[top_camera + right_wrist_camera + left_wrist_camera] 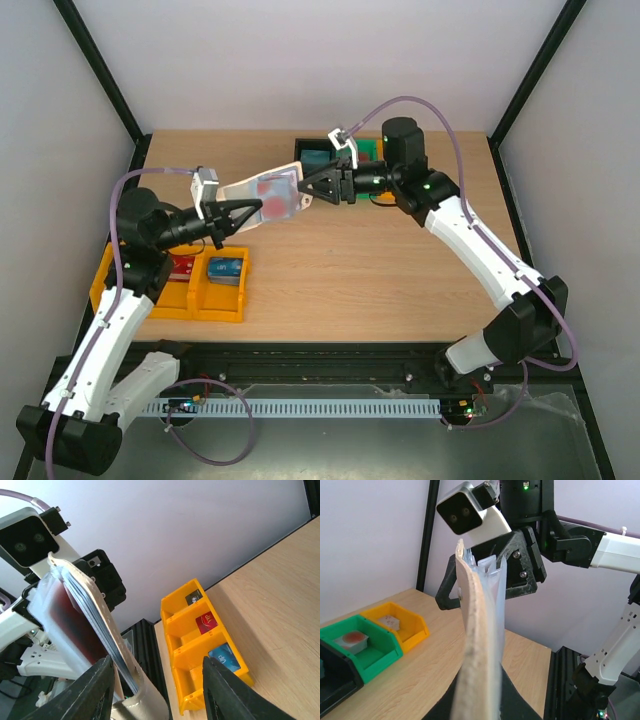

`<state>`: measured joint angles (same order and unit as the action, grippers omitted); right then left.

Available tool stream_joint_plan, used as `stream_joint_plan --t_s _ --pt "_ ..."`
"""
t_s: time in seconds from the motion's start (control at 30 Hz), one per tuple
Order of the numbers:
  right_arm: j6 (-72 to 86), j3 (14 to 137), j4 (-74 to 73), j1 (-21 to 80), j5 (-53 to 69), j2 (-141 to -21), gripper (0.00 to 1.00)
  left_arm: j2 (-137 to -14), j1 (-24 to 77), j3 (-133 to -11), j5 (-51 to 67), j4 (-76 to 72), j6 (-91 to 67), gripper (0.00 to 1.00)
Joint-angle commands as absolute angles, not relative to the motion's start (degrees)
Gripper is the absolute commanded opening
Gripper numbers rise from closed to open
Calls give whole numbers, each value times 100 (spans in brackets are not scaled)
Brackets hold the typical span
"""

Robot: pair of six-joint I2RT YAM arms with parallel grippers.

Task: Take the credit cards out of the card holder

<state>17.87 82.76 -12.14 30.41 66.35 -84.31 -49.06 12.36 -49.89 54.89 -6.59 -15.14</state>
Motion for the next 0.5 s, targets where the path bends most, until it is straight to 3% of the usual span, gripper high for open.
stream_joint_plan --t_s 0.0,0.17,0.47 --pt "1863 8332 -1016 3093 6539 -8331 49 -4872 1252 -4951 5623 -1265 -1610 2" --pt "1837 8300 -882 3300 6608 -8293 55 -4878 1254 -4927 5604 -1285 -1655 2" --pt "2125 8379 -425 3738 6354 -8394 57 -4819 1269 -4841 5613 -1389 -1811 2"
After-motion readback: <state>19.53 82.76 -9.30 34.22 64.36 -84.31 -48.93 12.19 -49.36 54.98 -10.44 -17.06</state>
